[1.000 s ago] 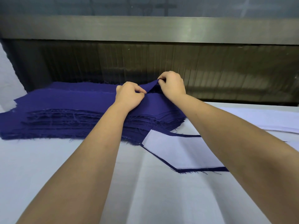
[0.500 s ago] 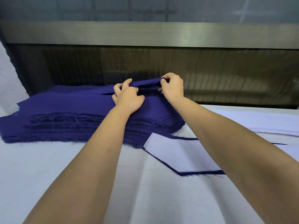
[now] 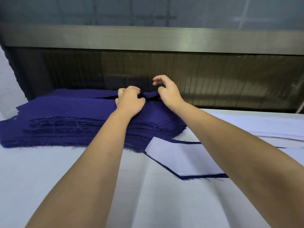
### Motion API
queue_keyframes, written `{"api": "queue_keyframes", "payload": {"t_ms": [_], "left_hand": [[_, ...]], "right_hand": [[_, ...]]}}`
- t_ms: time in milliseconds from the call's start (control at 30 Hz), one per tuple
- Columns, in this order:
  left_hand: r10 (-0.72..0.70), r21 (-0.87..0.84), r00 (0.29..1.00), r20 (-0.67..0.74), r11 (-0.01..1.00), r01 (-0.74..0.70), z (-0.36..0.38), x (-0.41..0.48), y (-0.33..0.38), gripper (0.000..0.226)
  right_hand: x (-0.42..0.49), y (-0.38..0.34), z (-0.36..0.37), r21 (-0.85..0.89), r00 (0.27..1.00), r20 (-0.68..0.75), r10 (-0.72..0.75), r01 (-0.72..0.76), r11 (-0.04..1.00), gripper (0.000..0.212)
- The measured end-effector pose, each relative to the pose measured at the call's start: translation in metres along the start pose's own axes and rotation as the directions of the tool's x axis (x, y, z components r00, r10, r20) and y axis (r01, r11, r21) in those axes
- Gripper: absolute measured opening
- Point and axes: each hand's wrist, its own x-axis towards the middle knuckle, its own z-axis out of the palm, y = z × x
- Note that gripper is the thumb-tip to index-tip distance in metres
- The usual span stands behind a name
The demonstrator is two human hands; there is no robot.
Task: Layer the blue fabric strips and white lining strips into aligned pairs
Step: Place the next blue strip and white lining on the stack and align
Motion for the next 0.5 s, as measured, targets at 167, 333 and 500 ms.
{"api": "queue_keyframes", "payload": {"t_ms": [167,333,500], "left_hand": [[0.120,-0.006,0.990,-0.074,0.993,-0.121,0.000,-0.001,0.001,0.029],[0.170,-0.027,0.982,-0.088,0.985,-0.173,0.003,-0.004,0.000,0.028],[0.096,0.035,0.995,-0.020,0.995,-0.095,0.001,-0.004,-0.002,0.026]], "right_hand": [[-0.004,-0.008,0.000,-0.056,0.999,0.040,0.011,-0.008,0.998,0.024],[-0.019,-0.009,-0.011,-0.047,0.999,-0.036,-0.003,0.001,0.999,0.025],[-0.044,-0.002,-0.033,0.015,0.993,-0.114,0.022,-0.020,1.000,0.029]]}}
